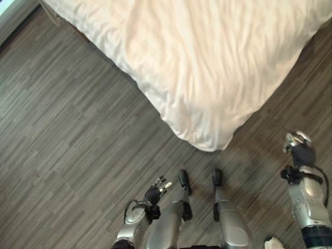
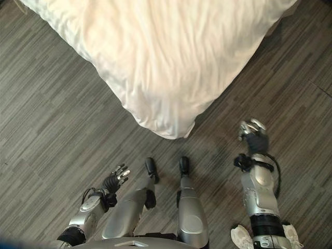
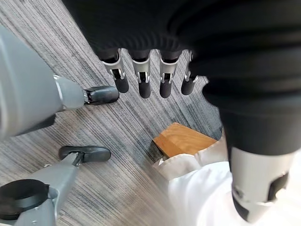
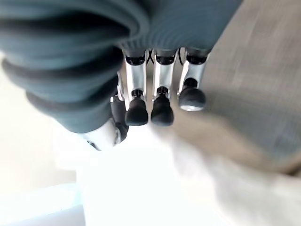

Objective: Making the bed.

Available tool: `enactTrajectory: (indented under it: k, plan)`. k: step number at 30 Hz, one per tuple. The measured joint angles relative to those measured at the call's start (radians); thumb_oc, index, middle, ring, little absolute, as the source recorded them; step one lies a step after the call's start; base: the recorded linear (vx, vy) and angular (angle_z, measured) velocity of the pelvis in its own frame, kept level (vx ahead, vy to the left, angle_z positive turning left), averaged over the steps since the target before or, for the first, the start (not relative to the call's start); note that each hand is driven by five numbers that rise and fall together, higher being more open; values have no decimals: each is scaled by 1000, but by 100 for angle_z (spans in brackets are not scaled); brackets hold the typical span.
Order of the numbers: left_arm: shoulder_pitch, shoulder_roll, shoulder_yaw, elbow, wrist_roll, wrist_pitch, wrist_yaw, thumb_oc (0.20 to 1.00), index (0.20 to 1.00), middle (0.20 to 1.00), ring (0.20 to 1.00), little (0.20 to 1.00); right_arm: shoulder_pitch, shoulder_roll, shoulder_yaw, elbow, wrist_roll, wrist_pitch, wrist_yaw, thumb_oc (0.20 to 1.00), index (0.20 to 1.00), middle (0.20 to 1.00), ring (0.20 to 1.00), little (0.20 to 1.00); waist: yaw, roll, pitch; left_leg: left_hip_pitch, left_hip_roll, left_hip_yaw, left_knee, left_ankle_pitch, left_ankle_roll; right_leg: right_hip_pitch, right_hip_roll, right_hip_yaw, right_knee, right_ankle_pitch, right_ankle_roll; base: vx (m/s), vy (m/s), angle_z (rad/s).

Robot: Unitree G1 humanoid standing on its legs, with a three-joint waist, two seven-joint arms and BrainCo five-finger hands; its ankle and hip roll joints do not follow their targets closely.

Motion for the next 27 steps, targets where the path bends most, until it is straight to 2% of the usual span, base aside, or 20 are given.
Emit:
enactTrajectory:
  k: [2,6,9,11,14,20,25,27]
  plan:
    - [6,6,-14,-11,9,0,-1,1000,1000,1000,1000,1000,-37,-9,64,-25,3,1,44,200,200,200,200,200,17,0,0,-1,0,-1,0,0,0,1,0,-3,1,6,-2,-9,-13,4]
    - [20,7,-6,-9,10,-2,-8,1000,1000,1000,1000,1000,-89,-11,101,-4,2,9,83,200,200,200,200,200,42,1,0,-1,0,-4,0,0,0,3,0,-8,5,8,-2,4,-7,3]
    - [20,15,-9,1,16,-4,-15,1000,1000,1000,1000,1000,-175,-15,129,102,-1,33,82,200,200,200,200,200,47,3,0,0,0,-5,0,2,4,3,0,-8,5,8,-2,0,0,0]
    - [25,27,-23,-21,16,-11,-28,1000,1000,1000,1000,1000,-253,-35,151,165,0,40,79,200,200,200,200,200,69,11,0,0,1,-7,0,2,3,4,0,-11,4,8,-2,0,0,0]
    - [22,32,-40,-21,14,-11,-28,1000,1000,1000,1000,1000,-414,-33,196,410,1,52,61,200,200,200,200,200,80,16,0,-2,1,-7,0,0,-1,2,1,-11,1,7,-3,0,0,0]
    - [17,31,-90,-27,2,-11,-32,1000,1000,1000,1000,1000,-571,-26,191,679,45,67,32,200,200,200,200,200,133,54,1,-9,-1,-13,0,0,-1,-3,-1,-18,0,2,-8,16,0,2]
    - [7,31,-95,-21,-2,-10,-32,1000,1000,1000,1000,1000,-606,-5,189,823,70,68,35,200,200,200,200,200,131,56,1,-12,-1,-11,0,0,-1,-8,-1,-16,0,5,-4,0,0,0]
    - [-14,31,-93,-19,-2,-11,-32,1000,1000,1000,1000,1000,-607,0,190,938,70,95,36,200,200,200,200,200,135,61,-1,-13,0,-12,0,0,-1,-8,0,-18,1,4,-5,0,0,0]
